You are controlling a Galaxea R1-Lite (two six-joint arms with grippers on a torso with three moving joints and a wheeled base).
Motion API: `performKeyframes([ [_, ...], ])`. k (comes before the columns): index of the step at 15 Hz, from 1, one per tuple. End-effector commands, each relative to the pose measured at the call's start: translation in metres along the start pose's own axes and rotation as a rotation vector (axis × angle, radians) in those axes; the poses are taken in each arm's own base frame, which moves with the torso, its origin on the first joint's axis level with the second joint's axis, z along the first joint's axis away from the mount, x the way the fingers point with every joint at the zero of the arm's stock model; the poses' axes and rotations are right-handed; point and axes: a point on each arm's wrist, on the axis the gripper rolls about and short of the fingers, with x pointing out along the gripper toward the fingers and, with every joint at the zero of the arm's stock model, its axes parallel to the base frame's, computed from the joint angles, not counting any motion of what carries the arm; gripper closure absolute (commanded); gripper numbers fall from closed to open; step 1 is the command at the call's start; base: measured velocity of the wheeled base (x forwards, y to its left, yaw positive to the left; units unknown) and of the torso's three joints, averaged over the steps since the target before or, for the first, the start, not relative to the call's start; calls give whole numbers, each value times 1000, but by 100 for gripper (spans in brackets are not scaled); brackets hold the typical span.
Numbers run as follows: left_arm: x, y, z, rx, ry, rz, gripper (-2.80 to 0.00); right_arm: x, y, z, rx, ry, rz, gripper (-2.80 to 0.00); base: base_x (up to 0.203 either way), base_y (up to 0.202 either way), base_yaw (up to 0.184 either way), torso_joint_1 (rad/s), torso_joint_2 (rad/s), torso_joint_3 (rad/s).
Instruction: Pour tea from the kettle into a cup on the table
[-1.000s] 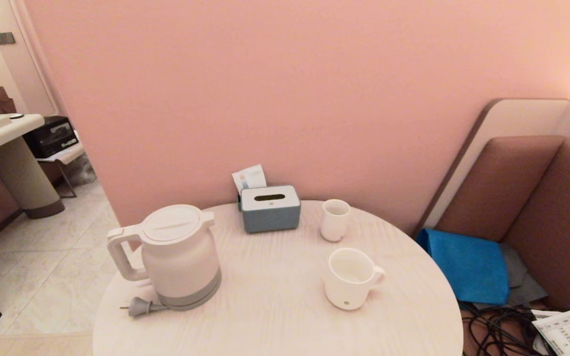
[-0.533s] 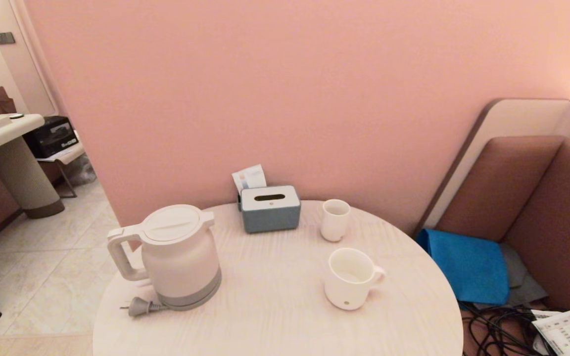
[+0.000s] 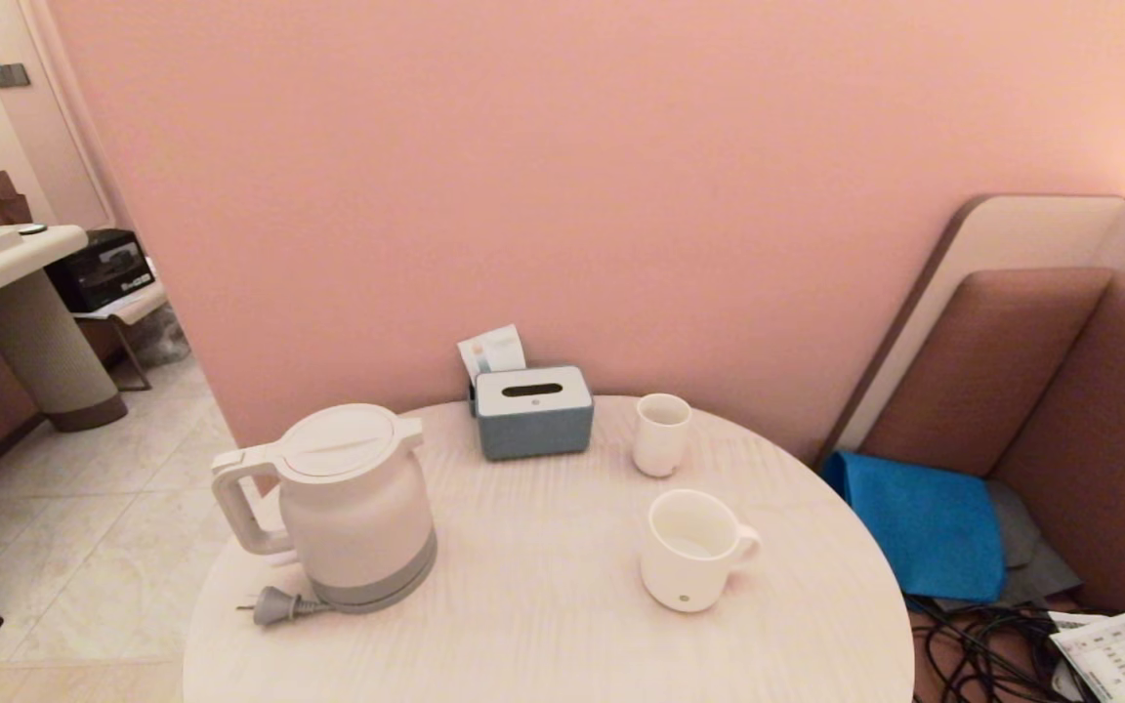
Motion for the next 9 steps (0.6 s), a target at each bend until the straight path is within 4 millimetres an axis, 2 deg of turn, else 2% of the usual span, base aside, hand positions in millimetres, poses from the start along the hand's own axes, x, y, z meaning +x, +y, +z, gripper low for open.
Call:
performKeyframes([
  [1, 0, 0, 0, 0, 1, 0, 0, 0, 0, 0, 0, 1, 0, 0, 0, 0, 0, 0, 0, 0],
  [9, 0, 0, 0, 0, 1, 0, 0, 0, 0, 0, -3, 1, 3, 0, 0, 0, 0, 0, 0, 0],
])
